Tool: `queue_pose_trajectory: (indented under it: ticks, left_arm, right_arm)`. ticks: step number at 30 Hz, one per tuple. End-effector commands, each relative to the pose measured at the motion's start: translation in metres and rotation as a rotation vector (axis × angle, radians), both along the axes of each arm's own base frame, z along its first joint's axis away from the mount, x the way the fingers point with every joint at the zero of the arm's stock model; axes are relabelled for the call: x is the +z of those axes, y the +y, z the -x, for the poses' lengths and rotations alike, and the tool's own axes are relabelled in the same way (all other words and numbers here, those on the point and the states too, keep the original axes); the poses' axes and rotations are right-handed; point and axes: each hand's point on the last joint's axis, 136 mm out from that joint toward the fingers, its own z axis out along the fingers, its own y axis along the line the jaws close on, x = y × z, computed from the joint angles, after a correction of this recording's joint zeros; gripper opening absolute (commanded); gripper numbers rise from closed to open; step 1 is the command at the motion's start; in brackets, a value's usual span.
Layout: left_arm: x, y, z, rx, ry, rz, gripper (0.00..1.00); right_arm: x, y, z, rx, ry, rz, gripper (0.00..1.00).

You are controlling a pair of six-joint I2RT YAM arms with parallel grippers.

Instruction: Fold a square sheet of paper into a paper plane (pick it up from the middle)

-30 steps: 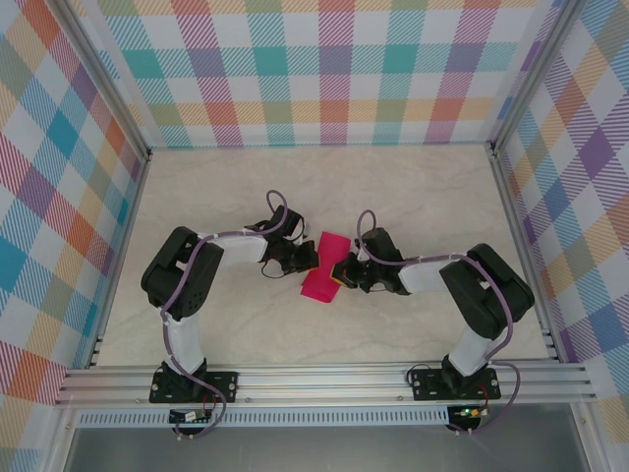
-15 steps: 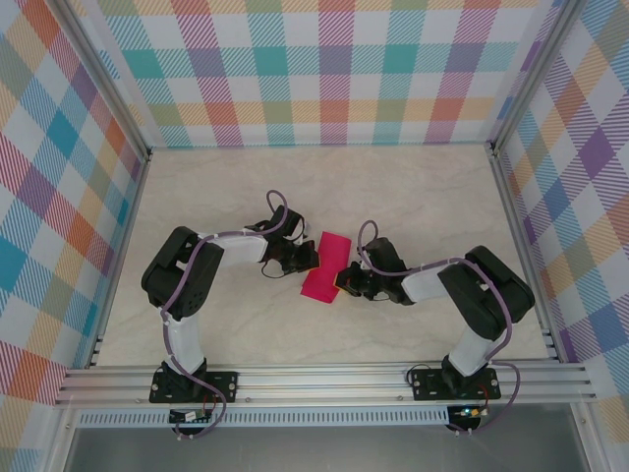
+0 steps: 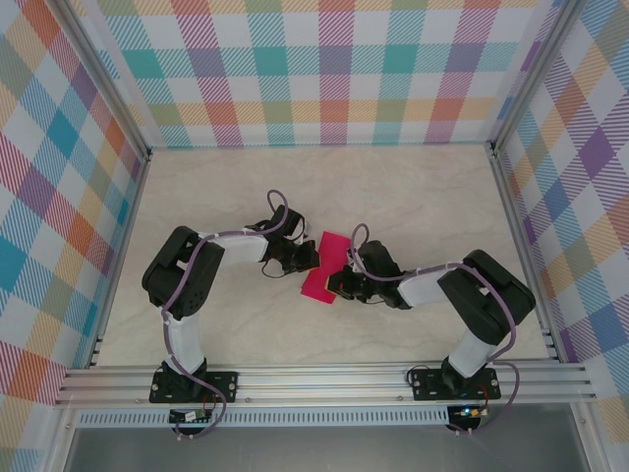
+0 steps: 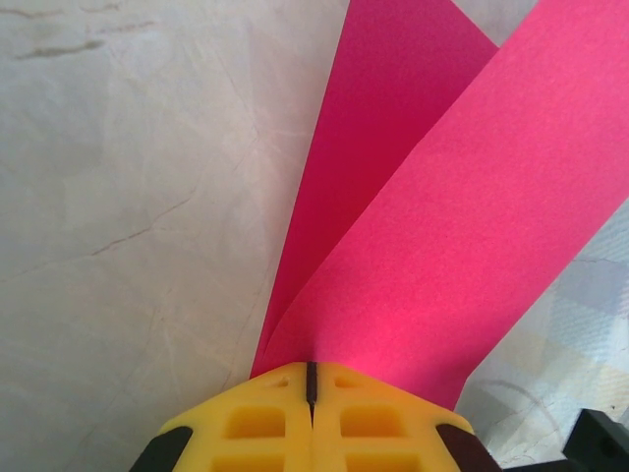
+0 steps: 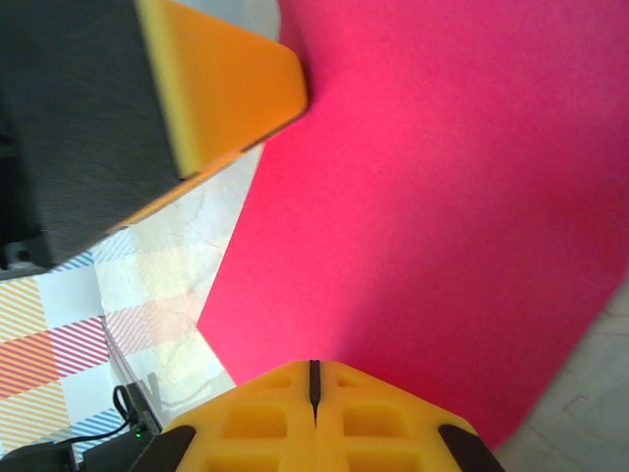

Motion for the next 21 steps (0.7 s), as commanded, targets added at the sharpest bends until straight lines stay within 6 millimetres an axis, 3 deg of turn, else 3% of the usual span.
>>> queue_pose_trajectory:
  ticks: [1, 6, 14, 21]
  left_arm:
    - [-0.055, 0.023, 0.026, -0.001, 0.104, -0.166, 0.0]
    - [-0.056, 0.024, 0.026, -0.002, 0.104, -0.17, 0.0]
    - [-0.056, 0.024, 0.027, -0.006, 0.106, -0.171, 0.0]
    - [-0.057, 0.024, 0.027, -0.008, 0.108, -0.172, 0.0]
  right_arm:
    - [-0.017, -0.005, 0.004, -0.01, 0.014, 0.027, 0.0]
    - [-0.015, -0.005, 0.006, -0.004, 0.015, 0.027, 0.0]
    - [0.017, -0.004, 0.007, -0.003, -0.031, -0.032, 0.0]
    - [0.001, 0.002, 0.02, 0.029, 0.02, -0.024, 0.0]
